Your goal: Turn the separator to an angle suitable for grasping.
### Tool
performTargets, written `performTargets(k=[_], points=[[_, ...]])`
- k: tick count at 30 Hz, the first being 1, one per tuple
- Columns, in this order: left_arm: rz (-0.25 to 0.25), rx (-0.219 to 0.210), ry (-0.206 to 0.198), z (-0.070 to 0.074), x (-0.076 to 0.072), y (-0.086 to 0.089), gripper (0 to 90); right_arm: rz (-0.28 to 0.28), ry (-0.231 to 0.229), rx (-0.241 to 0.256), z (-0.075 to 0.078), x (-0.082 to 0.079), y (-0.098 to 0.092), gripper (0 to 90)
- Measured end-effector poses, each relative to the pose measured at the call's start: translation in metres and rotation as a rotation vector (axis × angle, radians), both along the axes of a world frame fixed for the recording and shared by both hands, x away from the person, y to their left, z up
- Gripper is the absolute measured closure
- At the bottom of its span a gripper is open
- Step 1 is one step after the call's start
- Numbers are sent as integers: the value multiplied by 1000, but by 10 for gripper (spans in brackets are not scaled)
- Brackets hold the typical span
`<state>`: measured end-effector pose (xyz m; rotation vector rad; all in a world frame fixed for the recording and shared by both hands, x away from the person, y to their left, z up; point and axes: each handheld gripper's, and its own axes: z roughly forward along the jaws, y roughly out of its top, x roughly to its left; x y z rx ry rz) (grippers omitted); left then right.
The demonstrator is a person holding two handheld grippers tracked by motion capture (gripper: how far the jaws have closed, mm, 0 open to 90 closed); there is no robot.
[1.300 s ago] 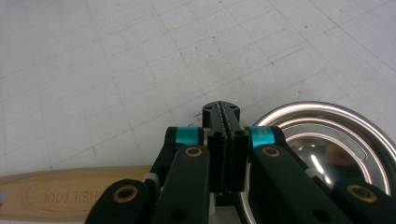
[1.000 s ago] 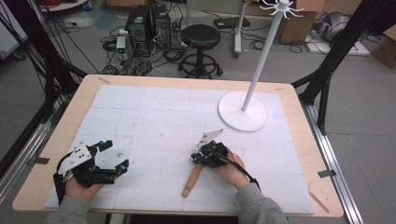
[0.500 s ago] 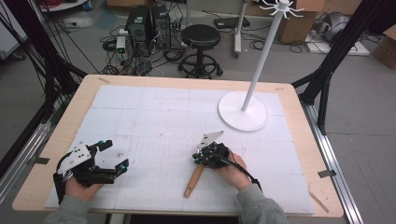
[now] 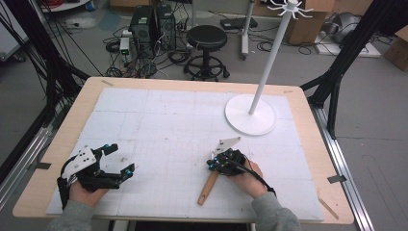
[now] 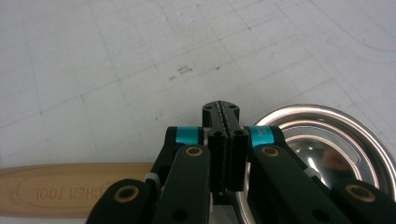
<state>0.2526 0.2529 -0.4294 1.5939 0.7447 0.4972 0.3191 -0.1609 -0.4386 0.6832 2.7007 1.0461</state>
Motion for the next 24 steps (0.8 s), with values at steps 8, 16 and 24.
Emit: performTargets(k=[8,16,24], points=[[-4,-1,0,0,2,-2,17,-21,-1,0,0,-6,-17,900],[-8,-2,2,0,4,-5,17,-45,-1,3,0,-11,-32,900],[-7,-8,1,0,5,-6,17,-62,-2,11,-1,-16,-47,900]])
